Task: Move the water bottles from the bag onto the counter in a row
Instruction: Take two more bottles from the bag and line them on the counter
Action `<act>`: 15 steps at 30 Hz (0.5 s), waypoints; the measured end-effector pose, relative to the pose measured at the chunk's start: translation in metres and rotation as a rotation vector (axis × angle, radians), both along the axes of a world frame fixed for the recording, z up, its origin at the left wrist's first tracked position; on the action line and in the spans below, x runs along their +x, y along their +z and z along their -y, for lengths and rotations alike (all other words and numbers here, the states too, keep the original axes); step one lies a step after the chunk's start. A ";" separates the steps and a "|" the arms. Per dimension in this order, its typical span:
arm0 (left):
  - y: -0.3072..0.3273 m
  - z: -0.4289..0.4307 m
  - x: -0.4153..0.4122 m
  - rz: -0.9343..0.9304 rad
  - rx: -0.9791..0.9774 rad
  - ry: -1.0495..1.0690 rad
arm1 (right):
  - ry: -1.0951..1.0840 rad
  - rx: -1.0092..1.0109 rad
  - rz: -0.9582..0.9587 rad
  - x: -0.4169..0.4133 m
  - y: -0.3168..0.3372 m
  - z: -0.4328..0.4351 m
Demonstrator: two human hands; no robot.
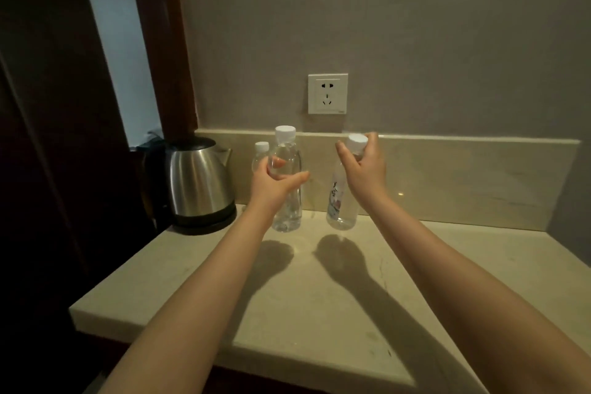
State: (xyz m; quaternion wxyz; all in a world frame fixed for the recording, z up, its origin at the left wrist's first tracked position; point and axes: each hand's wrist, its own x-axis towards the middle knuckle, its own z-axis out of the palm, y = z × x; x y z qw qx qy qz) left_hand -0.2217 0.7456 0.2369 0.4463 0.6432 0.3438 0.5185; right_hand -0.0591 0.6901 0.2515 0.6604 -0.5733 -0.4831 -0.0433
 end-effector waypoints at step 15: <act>-0.039 -0.087 0.022 -0.076 -0.059 -0.027 | -0.111 -0.233 0.068 -0.001 -0.030 -0.130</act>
